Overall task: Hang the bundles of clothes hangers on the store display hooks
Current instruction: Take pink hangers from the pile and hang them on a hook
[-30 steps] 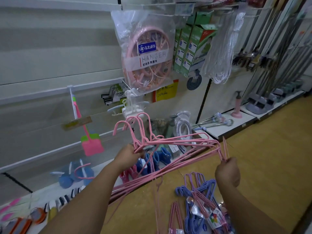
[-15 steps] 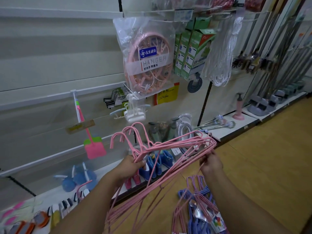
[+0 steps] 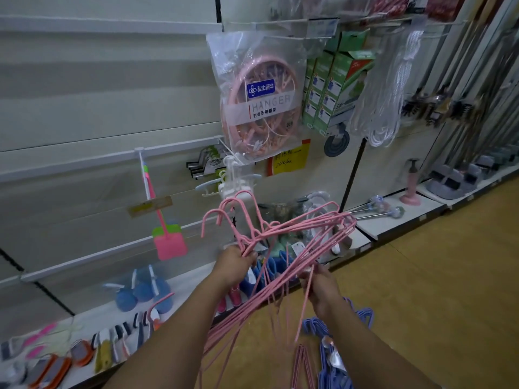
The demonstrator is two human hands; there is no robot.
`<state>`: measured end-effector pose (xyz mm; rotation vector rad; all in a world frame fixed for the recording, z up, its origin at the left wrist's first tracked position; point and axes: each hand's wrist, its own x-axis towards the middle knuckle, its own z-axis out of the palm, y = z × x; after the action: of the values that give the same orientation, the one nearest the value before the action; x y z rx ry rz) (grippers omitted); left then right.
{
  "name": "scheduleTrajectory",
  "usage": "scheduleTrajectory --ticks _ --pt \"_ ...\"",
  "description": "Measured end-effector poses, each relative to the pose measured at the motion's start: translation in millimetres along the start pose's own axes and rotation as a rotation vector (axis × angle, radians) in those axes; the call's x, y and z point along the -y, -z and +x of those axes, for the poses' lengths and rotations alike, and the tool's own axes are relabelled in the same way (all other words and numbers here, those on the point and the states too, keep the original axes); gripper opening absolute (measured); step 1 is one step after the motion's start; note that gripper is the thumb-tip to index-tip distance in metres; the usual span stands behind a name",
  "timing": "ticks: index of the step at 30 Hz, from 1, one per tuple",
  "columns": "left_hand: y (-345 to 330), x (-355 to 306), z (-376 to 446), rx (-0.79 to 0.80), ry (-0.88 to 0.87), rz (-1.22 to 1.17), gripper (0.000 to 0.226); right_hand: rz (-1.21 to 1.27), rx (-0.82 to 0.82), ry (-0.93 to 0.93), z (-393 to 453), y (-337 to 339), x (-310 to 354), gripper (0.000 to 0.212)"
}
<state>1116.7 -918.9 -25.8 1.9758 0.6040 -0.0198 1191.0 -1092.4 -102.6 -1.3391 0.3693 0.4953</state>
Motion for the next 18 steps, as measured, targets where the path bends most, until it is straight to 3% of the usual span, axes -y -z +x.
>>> scheduleTrajectory --ticks 4,10,15,18 --pt "2.0 -3.4 -5.8 -0.022 -0.004 -0.025 0.026 -0.016 0.04 -0.083 -3.7 8.5 -15.3 0.032" --pt "8.8 -0.5 -7.6 -0.073 0.005 0.03 0.022 -0.024 0.215 -0.158 3.0 24.2 -14.4 0.089" --pt "2.2 13.1 -16.8 -0.1 0.049 0.03 0.028 -0.097 0.282 -0.249 5.3 12.5 -30.1 0.105" --pt "4.0 21.8 -26.6 -0.088 0.074 0.013 0.03 -0.105 0.304 -0.264 -2.3 -3.9 -45.2 0.09"
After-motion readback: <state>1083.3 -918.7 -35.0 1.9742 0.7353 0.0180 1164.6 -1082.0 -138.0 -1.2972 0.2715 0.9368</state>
